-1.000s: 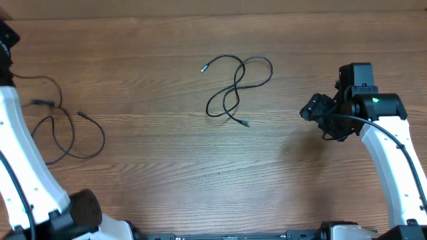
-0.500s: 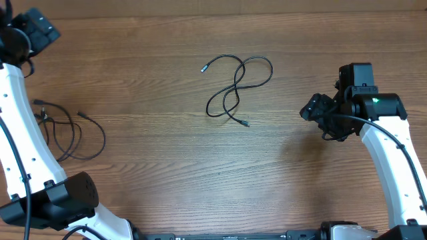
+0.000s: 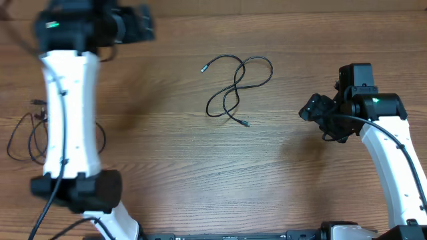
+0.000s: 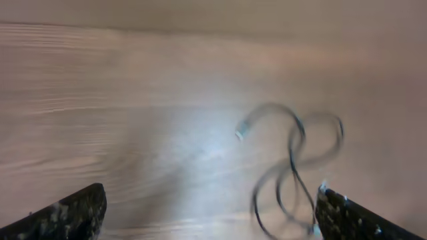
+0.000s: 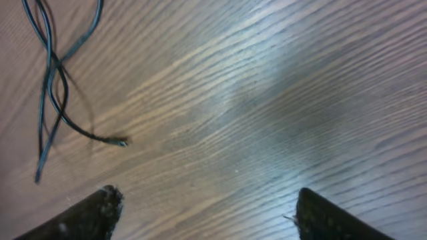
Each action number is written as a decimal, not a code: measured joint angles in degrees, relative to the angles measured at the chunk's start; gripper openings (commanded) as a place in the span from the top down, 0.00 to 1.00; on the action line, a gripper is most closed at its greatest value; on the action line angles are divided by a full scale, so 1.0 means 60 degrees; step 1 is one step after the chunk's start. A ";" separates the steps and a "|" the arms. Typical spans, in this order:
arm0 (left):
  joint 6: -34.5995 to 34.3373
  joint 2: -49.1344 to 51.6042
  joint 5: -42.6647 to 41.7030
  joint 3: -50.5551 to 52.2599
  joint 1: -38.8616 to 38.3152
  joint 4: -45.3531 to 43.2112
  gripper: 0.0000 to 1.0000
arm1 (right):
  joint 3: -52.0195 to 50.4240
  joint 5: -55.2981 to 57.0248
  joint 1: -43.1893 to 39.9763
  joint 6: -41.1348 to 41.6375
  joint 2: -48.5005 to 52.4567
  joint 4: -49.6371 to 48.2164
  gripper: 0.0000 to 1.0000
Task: Untangle cables
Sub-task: 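Move the left gripper to the remaining cable and grasp it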
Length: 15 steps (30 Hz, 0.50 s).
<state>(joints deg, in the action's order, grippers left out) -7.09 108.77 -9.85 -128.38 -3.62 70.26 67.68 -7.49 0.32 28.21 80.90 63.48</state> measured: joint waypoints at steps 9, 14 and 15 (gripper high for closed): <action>0.2856 0.2229 -0.0612 0.0051 -0.2404 0.1045 0.01 | 0.0000 -0.0004 0.0000 0.0011 0.0000 0.0066 0.14; 0.3490 0.3344 -0.0656 0.0062 -0.3319 0.1133 0.01 | 0.0000 0.0000 0.0000 0.0015 0.0000 0.0062 0.13; 0.3548 0.3570 -0.0656 0.0062 -0.3483 0.1162 0.00 | 0.0000 -0.0004 0.0000 0.0007 0.0000 0.0066 0.13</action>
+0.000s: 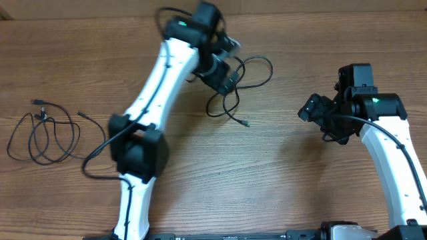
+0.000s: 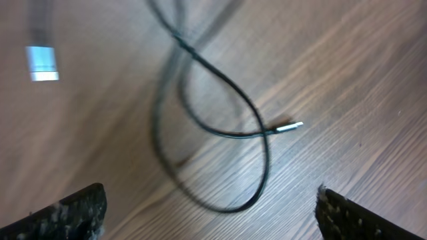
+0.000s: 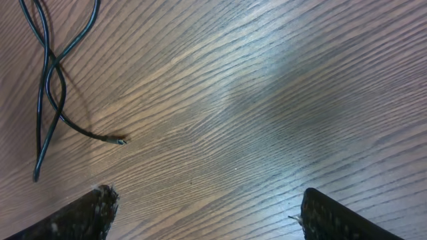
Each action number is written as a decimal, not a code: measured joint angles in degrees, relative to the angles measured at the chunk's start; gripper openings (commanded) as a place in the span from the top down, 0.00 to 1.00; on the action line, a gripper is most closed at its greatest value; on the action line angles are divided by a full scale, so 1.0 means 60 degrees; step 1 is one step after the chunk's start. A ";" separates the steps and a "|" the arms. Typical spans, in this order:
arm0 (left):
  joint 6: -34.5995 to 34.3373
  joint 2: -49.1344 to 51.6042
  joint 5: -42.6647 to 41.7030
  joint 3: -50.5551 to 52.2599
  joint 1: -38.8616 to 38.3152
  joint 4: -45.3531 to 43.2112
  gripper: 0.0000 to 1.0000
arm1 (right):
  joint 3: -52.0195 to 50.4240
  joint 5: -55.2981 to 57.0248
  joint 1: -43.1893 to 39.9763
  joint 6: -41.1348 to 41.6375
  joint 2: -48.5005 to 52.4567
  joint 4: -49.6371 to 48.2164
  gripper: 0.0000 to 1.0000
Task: Untangle cables
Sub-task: 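Move the left gripper to the remaining cable and grasp it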
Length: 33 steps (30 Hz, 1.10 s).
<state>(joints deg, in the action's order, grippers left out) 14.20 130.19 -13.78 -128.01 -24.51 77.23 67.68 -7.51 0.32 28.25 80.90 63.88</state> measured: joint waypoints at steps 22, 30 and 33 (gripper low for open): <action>-0.1880 0.1650 0.1191 0.0419 -0.0798 0.0630 0.25 | 0.0000 0.0004 0.0000 0.0004 0.0000 -0.0011 0.13; -0.2036 0.1705 0.1166 0.0474 -0.0922 0.0382 0.96 | 0.0000 0.0000 0.0000 0.0004 0.0000 -0.0033 0.13; -0.2095 0.1705 0.1162 0.0452 -0.0871 0.0423 0.96 | 0.0000 0.0000 0.0000 0.0004 0.0000 -0.0033 0.13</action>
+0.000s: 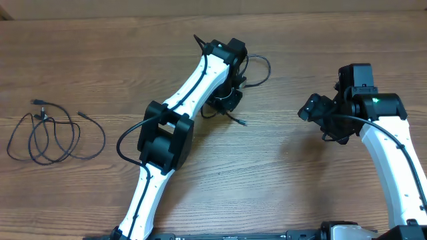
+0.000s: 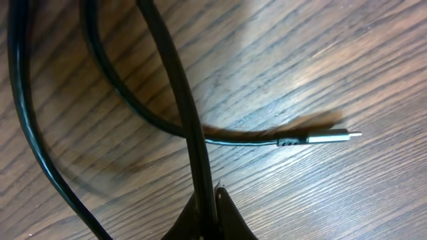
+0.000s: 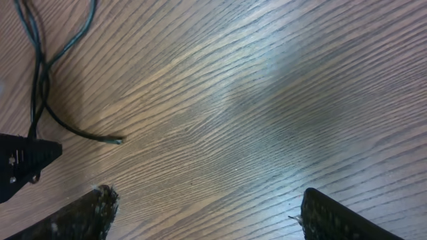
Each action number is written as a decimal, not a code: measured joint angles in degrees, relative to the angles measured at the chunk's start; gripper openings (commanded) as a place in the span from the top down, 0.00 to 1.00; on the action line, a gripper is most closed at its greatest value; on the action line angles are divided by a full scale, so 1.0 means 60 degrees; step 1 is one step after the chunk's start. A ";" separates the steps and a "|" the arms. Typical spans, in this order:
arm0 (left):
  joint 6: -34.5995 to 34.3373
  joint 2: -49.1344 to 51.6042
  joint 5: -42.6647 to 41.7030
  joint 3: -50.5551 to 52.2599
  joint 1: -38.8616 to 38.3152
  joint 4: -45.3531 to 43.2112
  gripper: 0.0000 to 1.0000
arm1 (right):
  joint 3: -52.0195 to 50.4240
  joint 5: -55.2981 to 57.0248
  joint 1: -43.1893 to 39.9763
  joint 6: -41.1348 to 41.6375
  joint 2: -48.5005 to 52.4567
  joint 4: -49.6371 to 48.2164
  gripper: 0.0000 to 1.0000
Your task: Untangle cables
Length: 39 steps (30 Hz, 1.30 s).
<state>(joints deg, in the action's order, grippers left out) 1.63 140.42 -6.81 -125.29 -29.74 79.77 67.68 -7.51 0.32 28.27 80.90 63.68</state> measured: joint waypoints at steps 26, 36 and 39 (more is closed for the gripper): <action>-0.0794 -0.8735 -0.0219 -0.0495 0.2900 -0.2546 0.96 | 0.0000 -0.0015 0.0000 0.0015 0.0000 -0.0102 0.02; 0.0627 -0.8710 -0.4291 -0.0605 0.2892 -0.1559 0.96 | 0.0000 -0.3180 0.0000 -0.2087 0.0000 -0.1413 0.02; 0.0780 -0.8123 -0.4521 -0.0532 0.2892 -0.1027 0.96 | 0.0000 -0.4153 0.0000 -0.2484 0.0000 -0.2087 0.02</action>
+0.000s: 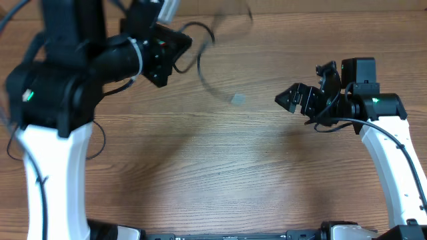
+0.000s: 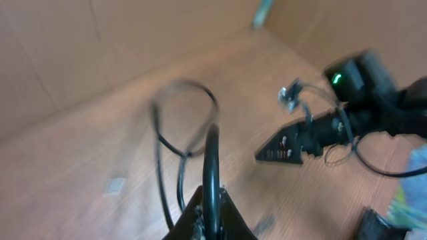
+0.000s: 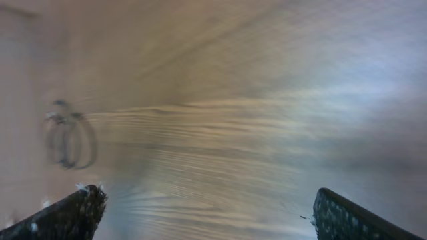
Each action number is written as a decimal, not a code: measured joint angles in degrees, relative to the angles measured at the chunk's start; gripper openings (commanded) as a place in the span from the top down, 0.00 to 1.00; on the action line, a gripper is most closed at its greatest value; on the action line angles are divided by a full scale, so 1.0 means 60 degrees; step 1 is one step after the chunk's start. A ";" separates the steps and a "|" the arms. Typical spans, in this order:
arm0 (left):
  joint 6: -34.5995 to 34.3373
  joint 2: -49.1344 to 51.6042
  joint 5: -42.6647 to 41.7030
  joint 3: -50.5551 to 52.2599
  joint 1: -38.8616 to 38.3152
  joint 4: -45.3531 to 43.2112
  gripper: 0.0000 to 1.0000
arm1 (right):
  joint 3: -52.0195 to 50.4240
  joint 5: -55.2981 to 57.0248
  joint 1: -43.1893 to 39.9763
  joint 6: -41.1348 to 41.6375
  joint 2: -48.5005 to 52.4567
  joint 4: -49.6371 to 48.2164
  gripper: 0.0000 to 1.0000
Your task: Untangle cables
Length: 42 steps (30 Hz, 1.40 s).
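A thin black cable [image 1: 203,67] hangs in blurred loops off the table, and my left gripper [image 2: 212,200] is shut on one strand of it high above the wood. The cable rises from the jaws into a loop [image 2: 190,110]. One grey plug [image 1: 238,99] dangles loose. My right gripper [image 1: 289,99] points left toward the cable and stands apart from it, open with nothing between its fingers [image 3: 83,208]. It shows in the left wrist view as the right gripper [image 2: 283,148].
A second coiled cable [image 3: 69,133] lies far off at the table's left side; the raised left arm [image 1: 60,87] covers most of it from above. The wooden table [image 1: 220,173] stretches bare between the arms. A cardboard wall [image 2: 100,40] backs the table.
The left gripper, then shut on the cable down on the table, now holds it high with the loops hanging in the air. The right gripper has swung to point left.
At first the cable lay looped mid-table with the left gripper open over the far left of the table. Then the open left gripper was low over the loops, then shut on a strand on the wood. Now the cable hangs lifted; the right gripper stayed open throughout.
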<state>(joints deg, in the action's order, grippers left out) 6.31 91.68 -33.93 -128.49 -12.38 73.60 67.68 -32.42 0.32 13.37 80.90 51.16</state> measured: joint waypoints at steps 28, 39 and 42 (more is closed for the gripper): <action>0.0743 0.0940 -0.1351 0.0106 -0.1144 0.0710 0.96 | 0.0000 -0.3053 0.0011 0.3949 0.0000 -0.3348 0.08; 0.0954 0.0940 -0.1351 0.0102 -0.1843 0.0667 0.96 | 0.0000 -0.2925 0.1027 0.6819 0.0000 -0.3432 0.49; 0.0991 0.0940 -0.1351 0.0102 -0.1942 0.0670 0.96 | 0.0000 -0.2714 0.1078 0.7165 0.0000 -0.3446 0.64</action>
<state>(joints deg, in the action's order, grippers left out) 12.25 97.32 -42.04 -127.87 -24.03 77.62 67.68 -48.71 6.79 56.36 80.90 30.48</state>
